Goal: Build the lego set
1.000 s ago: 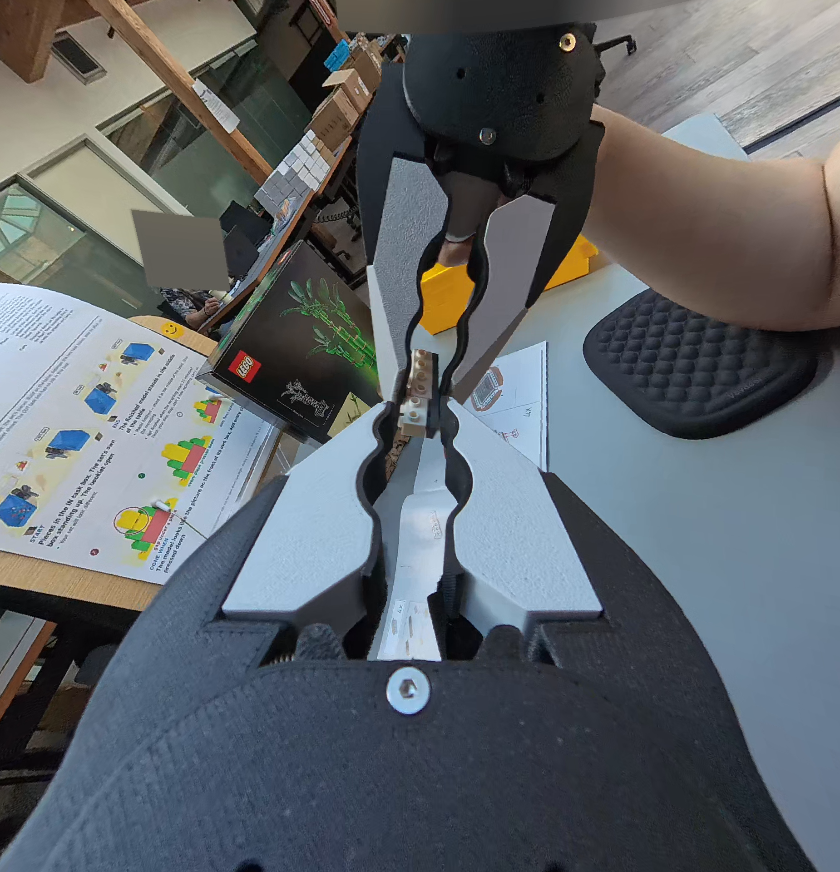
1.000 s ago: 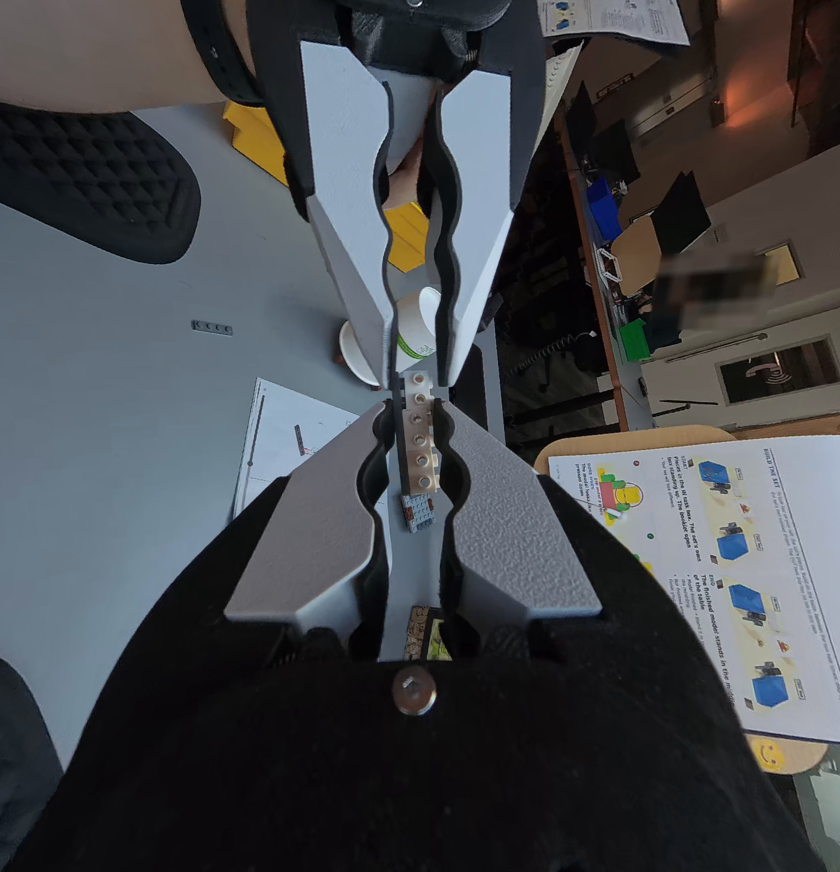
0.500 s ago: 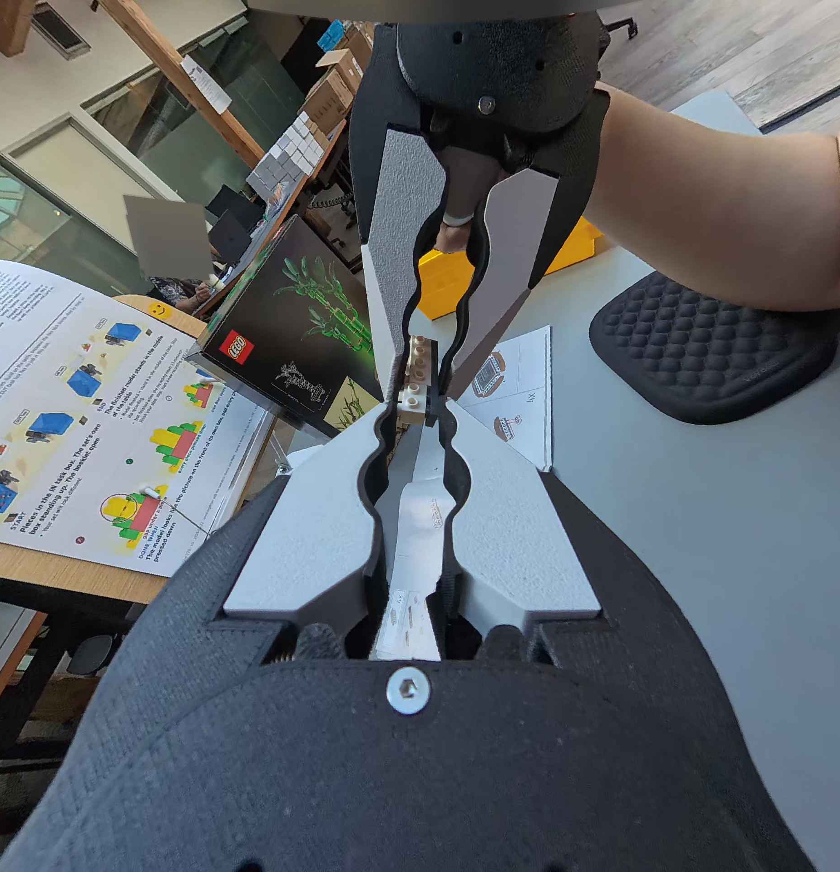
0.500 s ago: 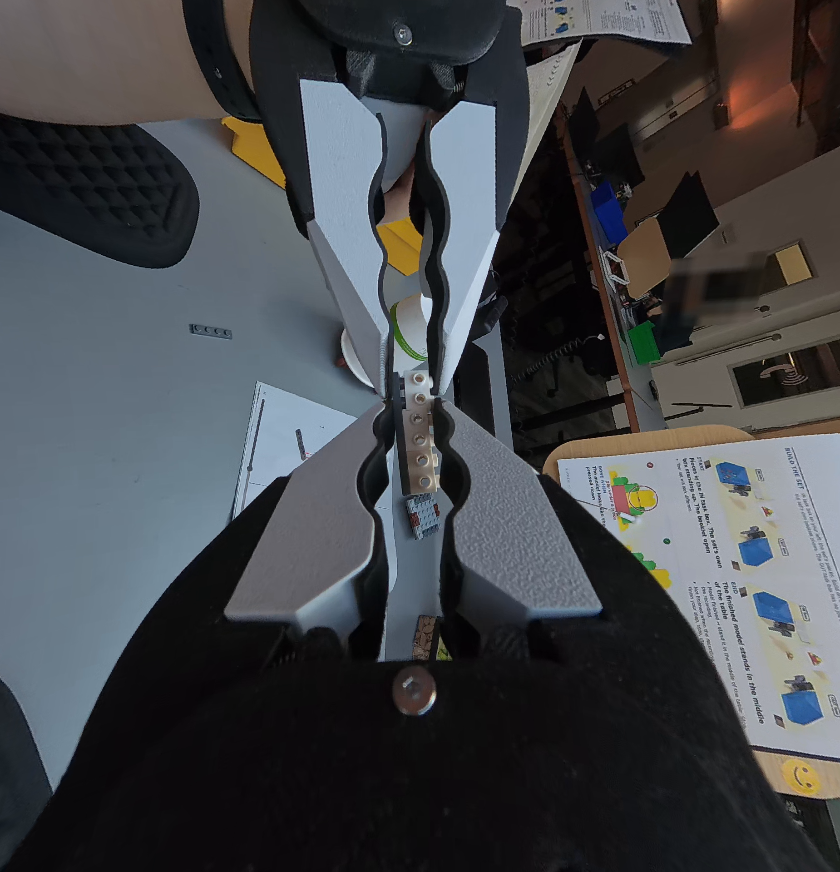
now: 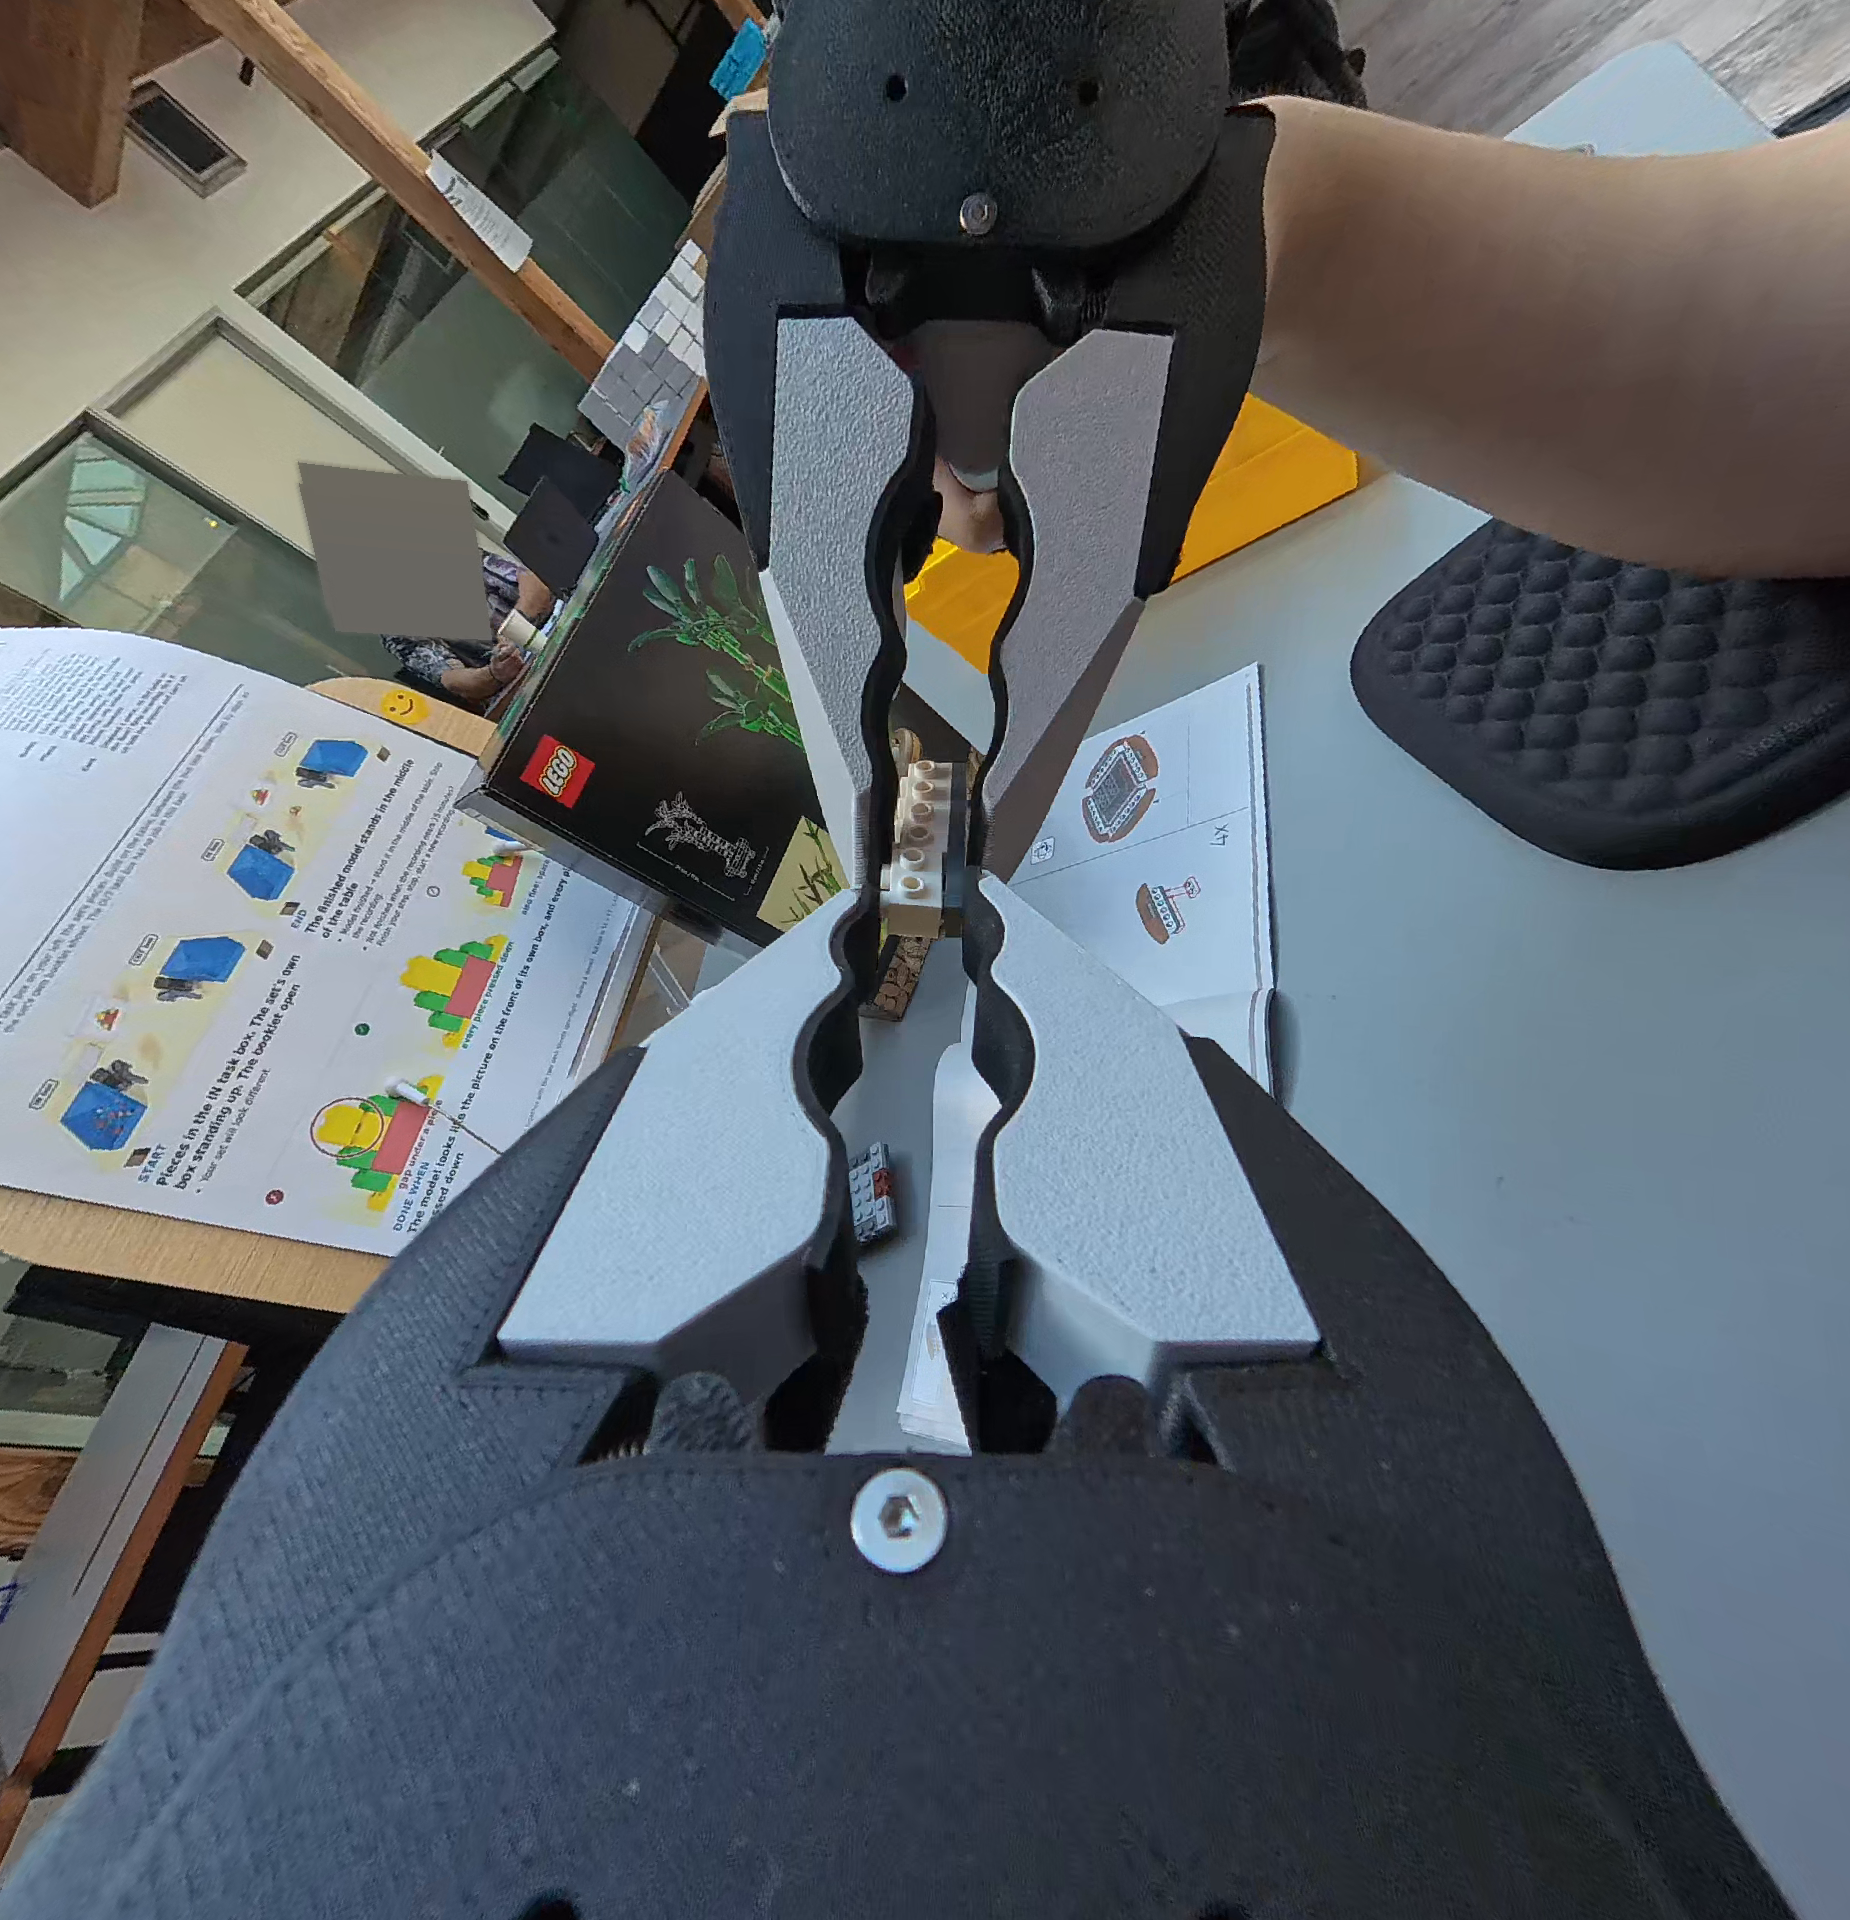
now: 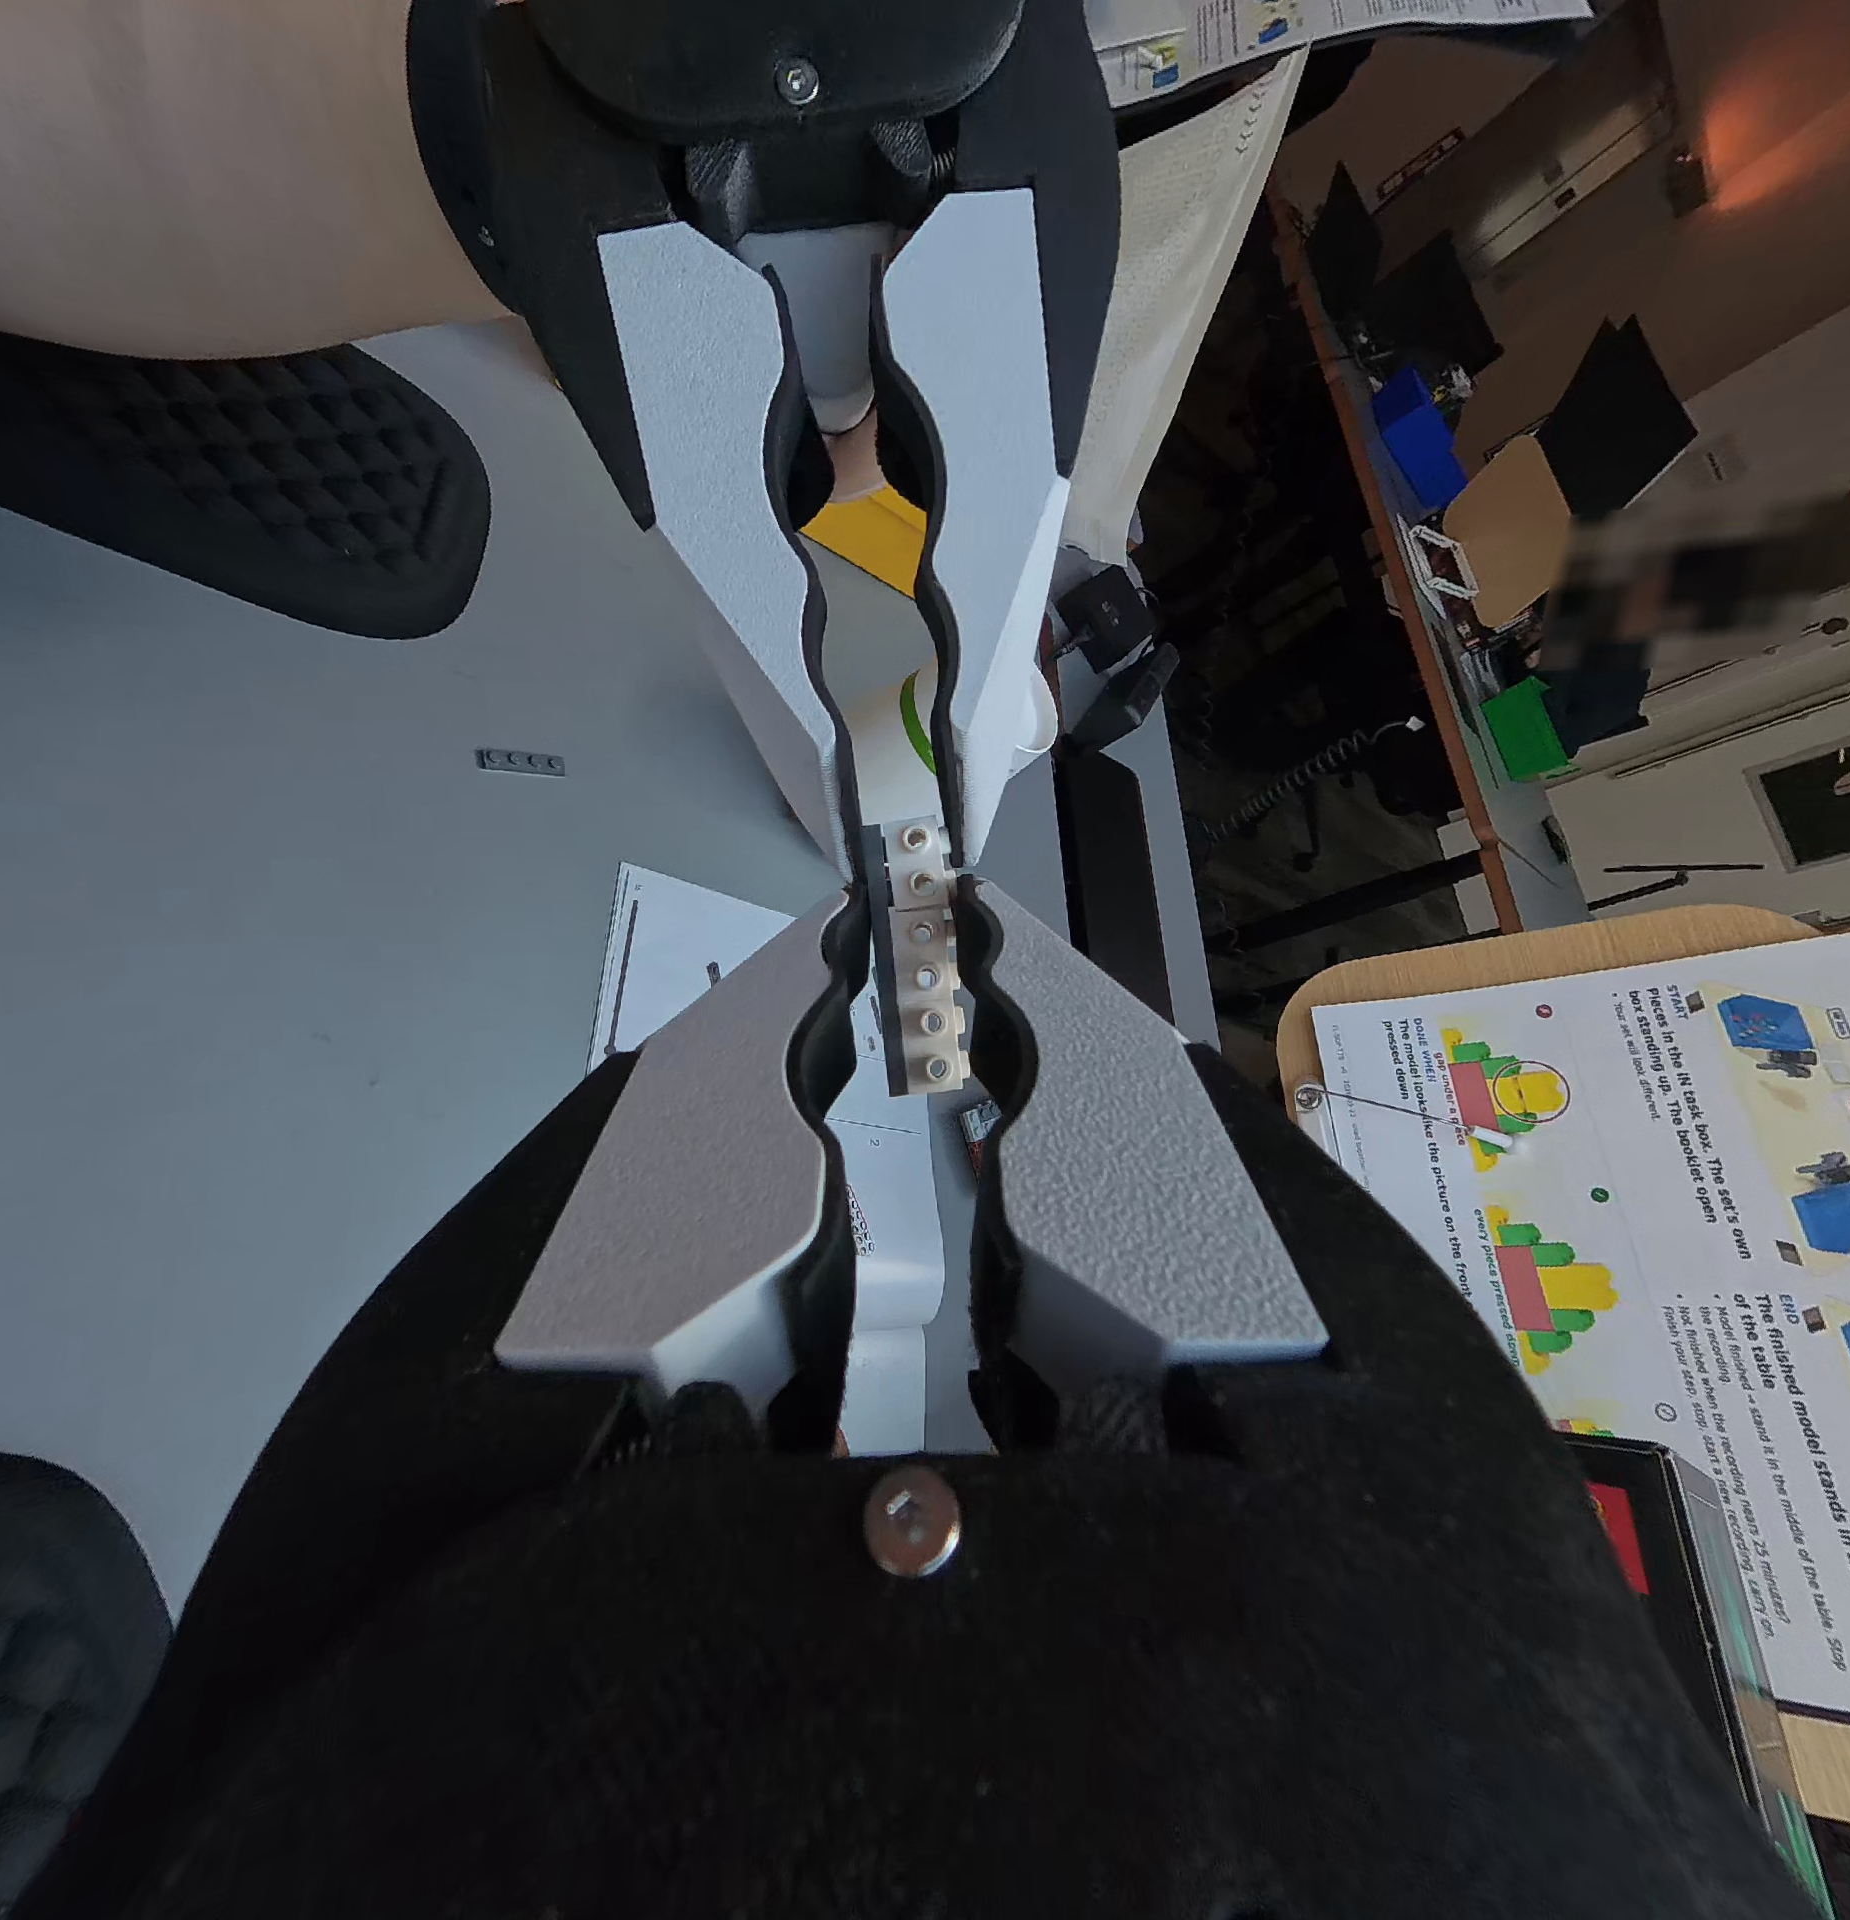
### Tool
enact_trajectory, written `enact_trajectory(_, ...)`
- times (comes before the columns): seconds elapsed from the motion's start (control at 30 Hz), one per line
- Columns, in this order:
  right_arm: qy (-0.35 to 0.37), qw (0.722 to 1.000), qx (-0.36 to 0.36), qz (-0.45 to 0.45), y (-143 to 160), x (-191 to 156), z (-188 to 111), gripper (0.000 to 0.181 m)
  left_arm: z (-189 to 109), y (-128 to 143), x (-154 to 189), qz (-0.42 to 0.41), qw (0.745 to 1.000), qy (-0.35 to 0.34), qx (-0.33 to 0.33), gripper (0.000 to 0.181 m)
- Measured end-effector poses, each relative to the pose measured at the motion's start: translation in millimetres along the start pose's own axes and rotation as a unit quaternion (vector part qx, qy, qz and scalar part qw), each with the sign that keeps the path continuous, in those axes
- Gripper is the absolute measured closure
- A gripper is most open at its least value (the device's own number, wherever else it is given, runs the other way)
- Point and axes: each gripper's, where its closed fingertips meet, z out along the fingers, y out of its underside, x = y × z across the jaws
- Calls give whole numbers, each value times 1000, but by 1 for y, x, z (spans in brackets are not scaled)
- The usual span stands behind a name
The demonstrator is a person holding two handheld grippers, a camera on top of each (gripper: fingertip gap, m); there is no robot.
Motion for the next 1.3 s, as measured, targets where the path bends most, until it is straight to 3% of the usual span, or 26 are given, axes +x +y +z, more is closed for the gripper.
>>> enact_trajectory(0.5,38,998,2,-58,-4,5,6,165,-4,4,-4,-69,997,29,10,167)
enact_trajectory(1.07,32,995,-34,-92,-1,-2,6,166,-3,7,5,-58,997,38,-29,168)
enact_trajectory(1.3,59,994,4,-97,-10,7,1,166,-6,-1,-4,-38,999,5,-9,168)
